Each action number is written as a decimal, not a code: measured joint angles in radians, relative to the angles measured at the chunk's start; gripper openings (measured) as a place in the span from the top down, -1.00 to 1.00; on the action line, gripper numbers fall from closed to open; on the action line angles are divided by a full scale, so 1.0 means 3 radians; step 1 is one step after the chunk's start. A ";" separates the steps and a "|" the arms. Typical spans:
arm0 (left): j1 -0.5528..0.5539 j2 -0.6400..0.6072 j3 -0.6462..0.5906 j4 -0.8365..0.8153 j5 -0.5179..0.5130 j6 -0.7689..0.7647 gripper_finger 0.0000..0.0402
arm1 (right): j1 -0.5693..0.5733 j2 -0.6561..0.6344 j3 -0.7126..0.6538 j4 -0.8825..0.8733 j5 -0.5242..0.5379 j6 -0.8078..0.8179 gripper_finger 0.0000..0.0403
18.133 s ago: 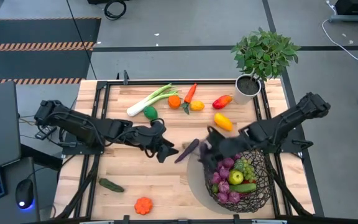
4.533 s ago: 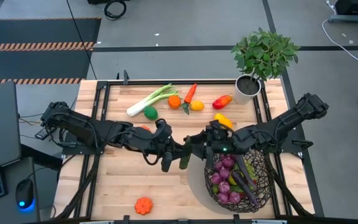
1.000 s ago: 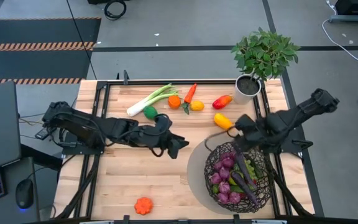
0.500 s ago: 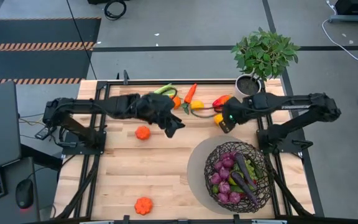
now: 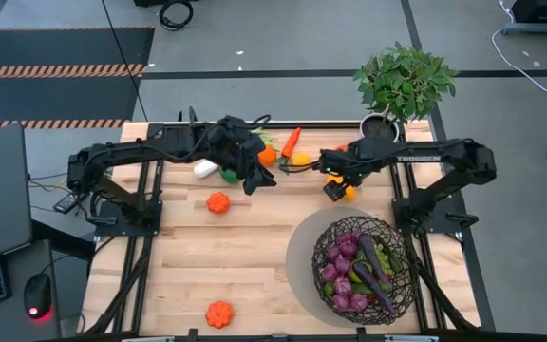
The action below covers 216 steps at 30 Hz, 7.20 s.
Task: Build produce basket
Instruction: Put the yellow mango into the black basket, then put the red mango into the black basket
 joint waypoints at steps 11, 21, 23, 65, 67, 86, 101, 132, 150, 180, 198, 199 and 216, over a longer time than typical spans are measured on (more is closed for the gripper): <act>0.0101 0.0000 0.0000 -0.0004 0.0009 -0.0217 0.14 | -0.0328 0.0549 0.0000 0.0199 -0.0015 -0.0898 -0.96; 0.0101 0.0000 0.0000 -0.0003 -0.0029 -0.0460 0.14 | -0.0622 0.0809 -0.0003 0.0405 -0.0202 -0.1313 -0.98; 0.0100 0.0000 0.0000 0.0004 -0.0028 -0.0470 0.14 | -0.0689 0.0840 -0.0003 0.0471 -0.0235 -0.1323 -0.97; 0.0100 0.0000 0.0000 0.0116 -0.0403 -0.0492 0.14 | -0.0757 0.0739 -0.0014 -0.0218 -0.0950 -0.1738 -0.21; 0.0100 0.0000 0.0000 0.0117 -0.0434 -0.0429 0.14 | -0.0749 0.0525 -0.0014 -0.0309 -0.1011 -0.1618 -0.21; 0.0106 0.0000 0.0000 0.0129 -0.0992 -0.0065 0.14 | 0.0278 -0.1237 -0.0014 -0.1005 -0.1832 0.1135 -0.21; 0.0123 0.0000 0.0000 0.0127 -0.0993 0.0172 0.14 | 0.1426 -0.1115 -0.0014 -0.0864 -0.1942 0.2250 -0.22; 0.0119 0.0000 0.0000 0.0156 -0.0989 -0.0202 0.14 | 0.1618 -0.0977 -0.0014 -0.0680 -0.0626 0.2058 -0.81; 0.0024 0.0000 -0.0001 0.0110 -0.0989 -0.1032 0.14 | 0.0158 -0.0253 -0.0014 0.0997 -0.0577 0.0206 -0.75; -0.0357 -0.0053 -0.0001 -0.0370 -0.0979 -0.1049 0.14 | -0.1076 0.0374 -0.0011 0.1132 -0.0340 -0.3122 -0.73; -0.0391 -0.0053 -0.0001 -0.0374 -0.0990 -0.1015 0.14 | -0.1316 0.0404 -0.0195 0.0955 0.0166 -0.4232 -0.73; -0.0391 -0.0053 -0.0001 -0.0375 -0.0990 -0.1015 0.14 | -0.1327 0.0404 -0.0244 0.0951 0.0166 -0.4268 -0.73; -0.0464 -0.0053 -0.0001 -0.0372 -0.0990 -0.1133 0.14 | -0.1346 0.0404 -0.0518 0.1616 0.0343 -0.4405 -0.73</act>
